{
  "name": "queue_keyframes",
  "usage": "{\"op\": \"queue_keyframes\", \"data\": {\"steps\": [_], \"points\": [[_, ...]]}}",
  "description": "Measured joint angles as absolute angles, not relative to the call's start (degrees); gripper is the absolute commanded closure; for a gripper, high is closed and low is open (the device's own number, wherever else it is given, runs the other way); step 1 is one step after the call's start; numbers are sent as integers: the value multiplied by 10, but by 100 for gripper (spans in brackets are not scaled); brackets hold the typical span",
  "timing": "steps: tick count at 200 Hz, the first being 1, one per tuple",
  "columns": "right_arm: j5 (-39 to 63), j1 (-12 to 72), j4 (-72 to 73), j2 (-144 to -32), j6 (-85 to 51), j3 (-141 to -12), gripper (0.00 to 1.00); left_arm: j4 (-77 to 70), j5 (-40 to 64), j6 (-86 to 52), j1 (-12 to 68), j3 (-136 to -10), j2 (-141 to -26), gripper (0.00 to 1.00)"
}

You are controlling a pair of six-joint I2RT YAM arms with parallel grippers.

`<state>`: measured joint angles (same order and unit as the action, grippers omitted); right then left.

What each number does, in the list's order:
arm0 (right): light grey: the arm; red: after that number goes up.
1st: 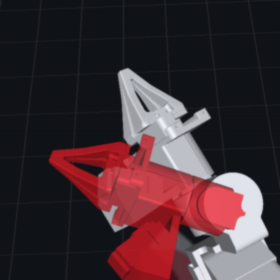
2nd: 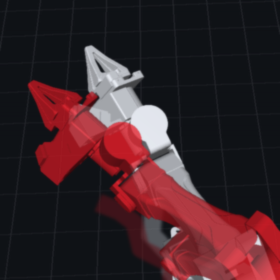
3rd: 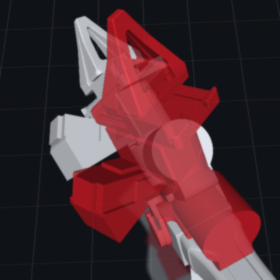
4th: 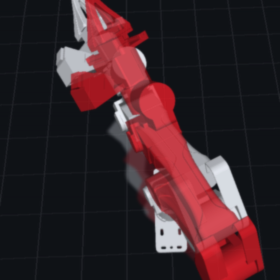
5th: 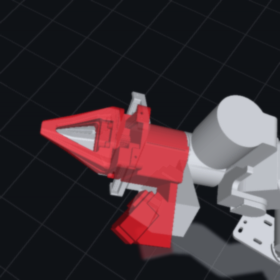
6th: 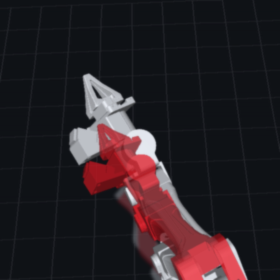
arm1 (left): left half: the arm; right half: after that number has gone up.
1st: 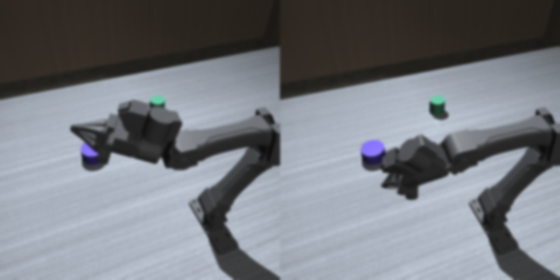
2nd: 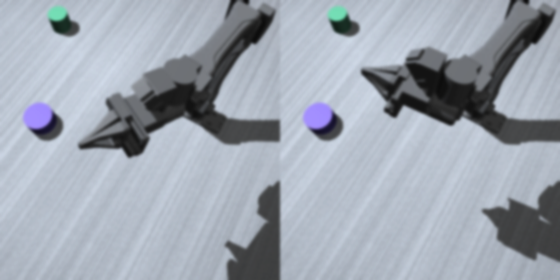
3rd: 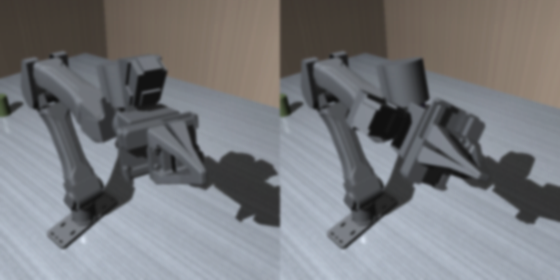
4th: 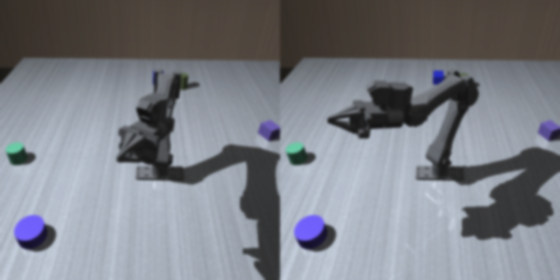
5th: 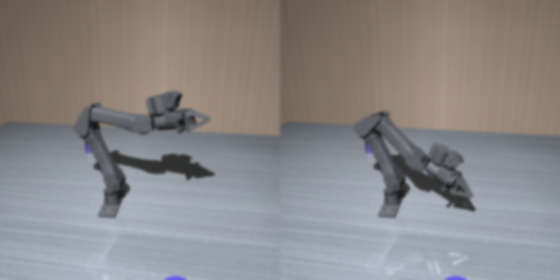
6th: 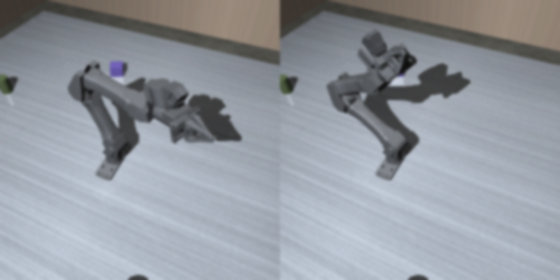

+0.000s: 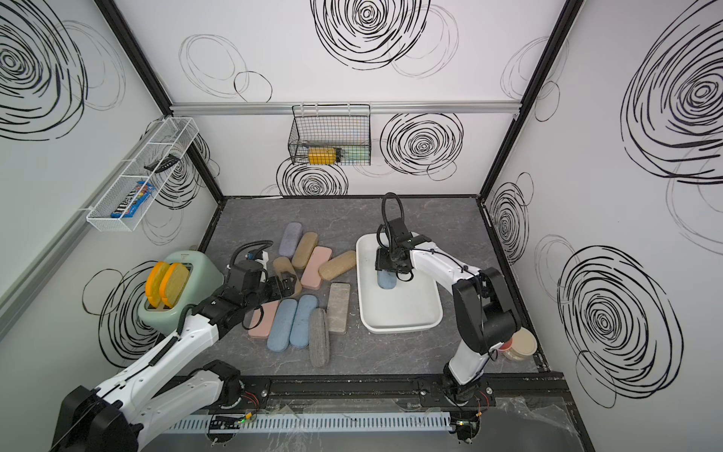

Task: Put the glasses cases into the storage boxes
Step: Place the glasses case in the storage box.

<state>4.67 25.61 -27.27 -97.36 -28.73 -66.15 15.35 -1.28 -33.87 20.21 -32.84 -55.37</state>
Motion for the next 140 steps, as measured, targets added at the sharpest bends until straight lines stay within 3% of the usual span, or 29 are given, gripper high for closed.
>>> {"op": "queue_keyframes", "data": {"steps": [140], "points": [[78,270,-223,-1077,-270,-696,50,156,1,-338,203,-328,-585,0]]}}
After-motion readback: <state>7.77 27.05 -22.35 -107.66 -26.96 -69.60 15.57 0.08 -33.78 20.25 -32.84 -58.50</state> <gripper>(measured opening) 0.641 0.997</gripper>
